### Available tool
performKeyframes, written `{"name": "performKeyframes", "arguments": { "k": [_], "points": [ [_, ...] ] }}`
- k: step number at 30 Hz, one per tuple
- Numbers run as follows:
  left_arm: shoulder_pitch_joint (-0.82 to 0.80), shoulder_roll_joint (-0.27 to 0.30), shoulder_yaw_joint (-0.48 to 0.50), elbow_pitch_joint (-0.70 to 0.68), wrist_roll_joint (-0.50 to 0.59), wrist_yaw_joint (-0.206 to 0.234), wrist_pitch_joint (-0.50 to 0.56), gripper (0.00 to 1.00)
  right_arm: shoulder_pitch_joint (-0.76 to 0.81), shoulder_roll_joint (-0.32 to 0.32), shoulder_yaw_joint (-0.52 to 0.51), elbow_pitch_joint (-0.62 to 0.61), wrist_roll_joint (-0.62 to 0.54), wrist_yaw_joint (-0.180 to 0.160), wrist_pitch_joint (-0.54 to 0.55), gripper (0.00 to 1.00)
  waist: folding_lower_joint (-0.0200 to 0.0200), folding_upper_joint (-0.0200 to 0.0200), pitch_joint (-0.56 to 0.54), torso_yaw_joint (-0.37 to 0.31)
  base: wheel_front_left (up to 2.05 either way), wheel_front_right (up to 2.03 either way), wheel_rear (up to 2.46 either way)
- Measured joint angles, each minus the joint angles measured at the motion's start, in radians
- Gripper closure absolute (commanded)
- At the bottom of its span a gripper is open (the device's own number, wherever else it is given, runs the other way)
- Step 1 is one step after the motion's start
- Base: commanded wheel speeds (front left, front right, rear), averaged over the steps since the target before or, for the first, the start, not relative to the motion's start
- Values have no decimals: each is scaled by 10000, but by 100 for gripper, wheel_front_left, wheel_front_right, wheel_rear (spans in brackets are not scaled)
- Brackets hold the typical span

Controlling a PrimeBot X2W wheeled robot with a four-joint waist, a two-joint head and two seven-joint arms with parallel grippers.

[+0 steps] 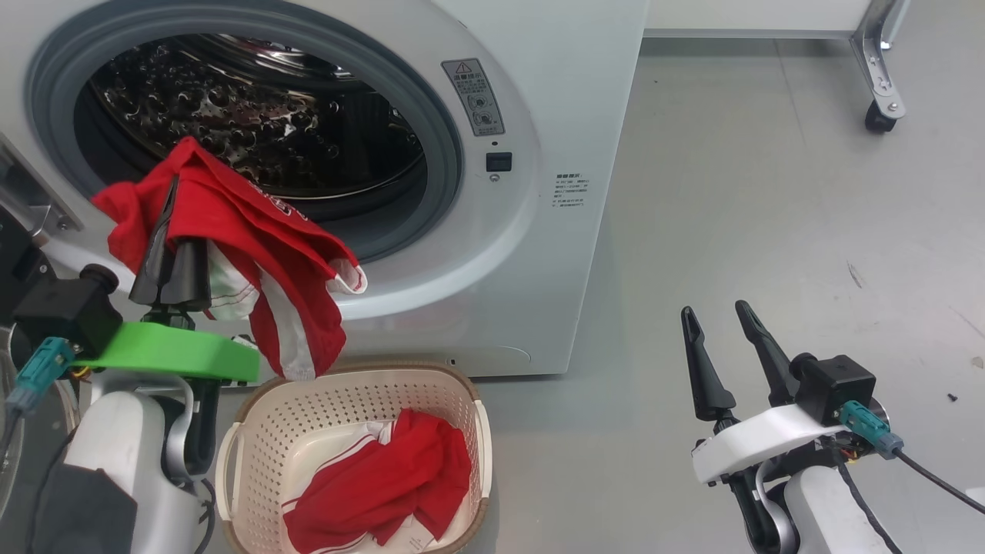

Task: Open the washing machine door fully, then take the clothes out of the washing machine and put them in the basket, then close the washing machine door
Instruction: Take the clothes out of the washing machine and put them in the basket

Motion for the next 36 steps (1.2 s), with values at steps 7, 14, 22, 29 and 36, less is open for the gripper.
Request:
{"name": "performKeyframes", "arguments": {
  "k": [7,14,22,29,36],
  "points": [
    [663,165,-445,82,8,0,0,100,0,0,25,-6,59,0,0,0,0,0,53,-17,0,0,0],
    [1324,403,-1108,606,-79,0,435,100,-1,-2,171,-82,58,0,0,0,0,0,252,-78,0,0,0],
    [1639,566,-1601,936,-140,0,1129,100,-16,-31,268,-203,52,0,0,0,0,0,772,-196,0,0,0],
    [1614,736,-1768,1189,-140,-2,1538,100,-164,-27,314,-359,29,0,0,0,0,0,1406,-373,0,0,0],
    [1174,1047,-2353,1476,132,-2,2034,100,-590,-25,322,-543,-8,0,0,0,0,0,2109,-609,0,0,0]
  ]
}}
